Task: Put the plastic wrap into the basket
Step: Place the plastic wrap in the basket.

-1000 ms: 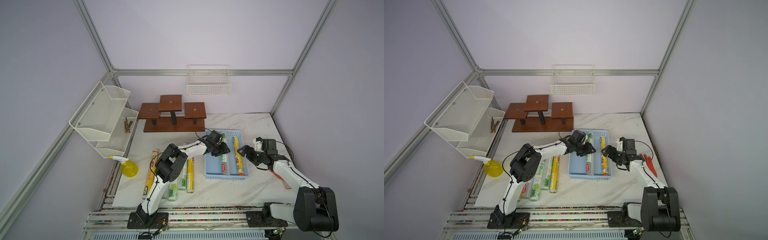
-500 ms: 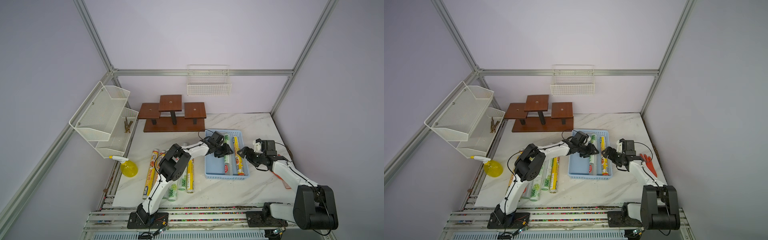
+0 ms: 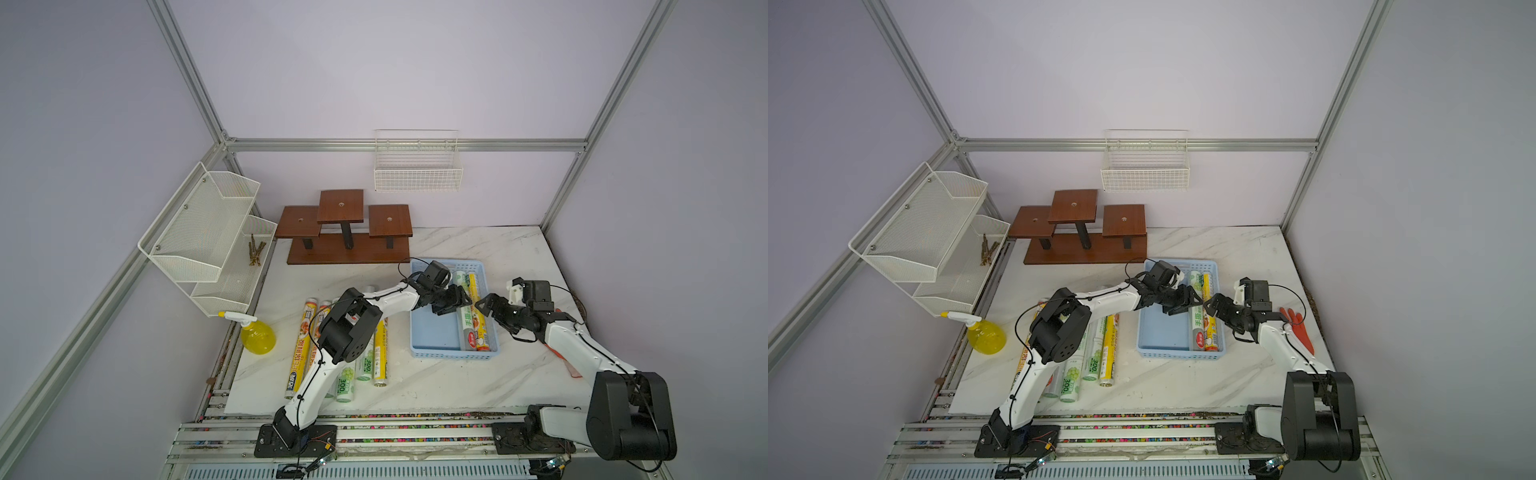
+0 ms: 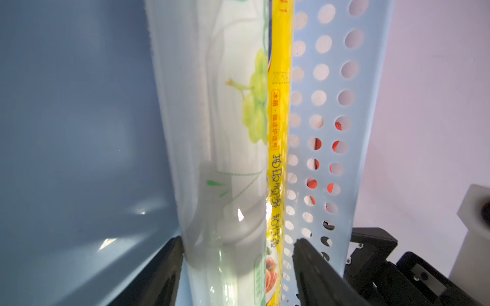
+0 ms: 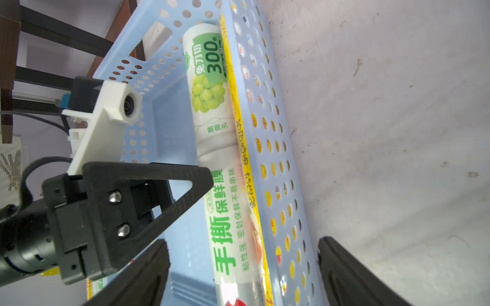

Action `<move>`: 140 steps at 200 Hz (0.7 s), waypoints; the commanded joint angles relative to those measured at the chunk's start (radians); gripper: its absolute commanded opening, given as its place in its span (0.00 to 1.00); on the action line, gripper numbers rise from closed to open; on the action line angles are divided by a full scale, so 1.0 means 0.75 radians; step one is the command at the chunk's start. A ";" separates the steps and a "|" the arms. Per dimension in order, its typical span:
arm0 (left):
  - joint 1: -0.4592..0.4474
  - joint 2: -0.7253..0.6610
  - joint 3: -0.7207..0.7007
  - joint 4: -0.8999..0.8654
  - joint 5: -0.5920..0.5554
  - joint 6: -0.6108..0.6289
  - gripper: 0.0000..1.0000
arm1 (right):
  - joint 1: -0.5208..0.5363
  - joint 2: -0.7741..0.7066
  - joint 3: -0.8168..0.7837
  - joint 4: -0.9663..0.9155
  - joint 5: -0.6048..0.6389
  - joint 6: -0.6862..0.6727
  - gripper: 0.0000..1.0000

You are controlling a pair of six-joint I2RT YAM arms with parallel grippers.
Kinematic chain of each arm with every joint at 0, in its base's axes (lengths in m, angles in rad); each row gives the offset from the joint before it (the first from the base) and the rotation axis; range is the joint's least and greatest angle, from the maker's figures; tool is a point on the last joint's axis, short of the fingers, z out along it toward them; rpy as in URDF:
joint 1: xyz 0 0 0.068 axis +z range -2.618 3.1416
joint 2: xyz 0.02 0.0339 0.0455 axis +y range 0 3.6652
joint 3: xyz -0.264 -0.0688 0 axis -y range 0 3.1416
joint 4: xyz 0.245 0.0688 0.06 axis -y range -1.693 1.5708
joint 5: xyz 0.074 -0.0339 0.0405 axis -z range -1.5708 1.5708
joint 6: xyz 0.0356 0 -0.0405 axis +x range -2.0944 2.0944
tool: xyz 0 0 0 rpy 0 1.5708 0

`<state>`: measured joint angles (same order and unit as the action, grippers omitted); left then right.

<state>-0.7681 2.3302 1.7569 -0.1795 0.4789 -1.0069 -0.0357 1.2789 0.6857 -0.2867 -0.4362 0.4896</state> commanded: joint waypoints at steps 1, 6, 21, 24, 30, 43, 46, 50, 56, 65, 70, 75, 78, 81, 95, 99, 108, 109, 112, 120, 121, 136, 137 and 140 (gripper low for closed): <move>-0.011 -0.133 0.024 -0.063 -0.049 0.074 0.71 | 0.001 -0.054 0.024 -0.032 0.034 -0.008 0.92; -0.012 -0.160 0.024 -0.094 -0.072 0.099 0.71 | 0.002 -0.062 0.034 -0.045 0.041 -0.011 0.92; -0.012 -0.241 0.016 -0.184 -0.152 0.174 0.73 | 0.001 -0.089 0.075 -0.080 0.057 -0.024 0.92; -0.012 -0.258 0.012 -0.198 -0.171 0.191 0.73 | 0.002 -0.096 0.083 -0.086 0.059 -0.025 0.92; -0.010 -0.297 -0.007 -0.222 -0.208 0.221 0.73 | 0.001 -0.111 0.097 -0.095 0.060 -0.027 0.92; -0.006 -0.378 -0.056 -0.254 -0.286 0.276 0.74 | 0.001 -0.143 0.124 -0.099 0.039 -0.027 0.92; -0.006 -0.396 -0.066 -0.263 -0.303 0.287 0.74 | 0.002 -0.150 0.127 -0.096 0.029 -0.026 0.92; -0.003 -0.419 -0.079 -0.273 -0.326 0.302 0.74 | 0.004 -0.159 0.133 -0.090 0.010 -0.023 0.92; -0.002 -0.456 -0.102 -0.290 -0.362 0.325 0.74 | 0.004 -0.170 0.139 -0.078 -0.021 -0.017 0.92; 0.003 -0.508 -0.139 -0.326 -0.430 0.362 0.73 | 0.014 -0.187 0.147 -0.048 -0.072 -0.009 0.92; 0.004 -0.539 -0.162 -0.348 -0.474 0.386 0.73 | 0.025 -0.191 0.149 -0.032 -0.101 -0.005 0.91; 0.007 -0.566 -0.186 -0.372 -0.514 0.410 0.72 | 0.044 -0.193 0.156 -0.022 -0.115 0.001 0.91; 0.009 -0.588 -0.202 -0.386 -0.542 0.423 0.72 | 0.055 -0.195 0.162 -0.019 -0.121 0.001 0.91; 0.010 -0.605 -0.218 -0.401 -0.564 0.434 0.71 | 0.071 -0.194 0.168 -0.016 -0.124 0.002 0.91; 0.028 -0.682 -0.299 -0.473 -0.663 0.465 0.69 | 0.170 -0.179 0.198 -0.020 -0.089 0.000 0.90; 0.036 -0.704 -0.324 -0.497 -0.678 0.469 0.68 | 0.204 -0.171 0.207 -0.025 -0.064 0.000 0.90; 0.055 -0.751 -0.383 -0.535 -0.706 0.480 0.67 | 0.279 -0.155 0.218 -0.022 -0.019 0.008 0.90; 0.057 -0.756 -0.386 -0.540 -0.709 0.481 0.67 | 0.283 -0.153 0.220 -0.021 -0.014 0.009 0.90; 0.064 -0.767 -0.409 -0.552 -0.719 0.482 0.66 | 0.311 -0.147 0.221 -0.018 -0.003 0.011 0.89; 0.076 -0.811 -0.463 -0.576 -0.740 0.492 0.65 | 0.380 -0.129 0.231 -0.017 0.038 0.014 0.89; 0.079 -0.814 -0.469 -0.579 -0.741 0.493 0.65 | 0.389 -0.126 0.233 -0.018 0.047 0.014 0.89; 0.098 -0.880 -0.561 -0.628 -0.790 0.489 0.63 | 0.508 -0.091 0.257 -0.025 0.148 0.014 0.89; 0.099 -0.885 -0.564 -0.632 -0.793 0.489 0.63 | 0.512 -0.088 0.260 -0.025 0.154 0.013 0.89; 0.101 -0.898 -0.583 -0.640 -0.805 0.485 0.62 | 0.538 -0.081 0.265 -0.027 0.174 0.008 0.89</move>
<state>-0.7177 1.7267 1.4075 -0.5396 -0.0063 -0.6861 0.2668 1.1835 0.8516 -0.3107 -0.4232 0.4942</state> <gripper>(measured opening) 0.640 0.888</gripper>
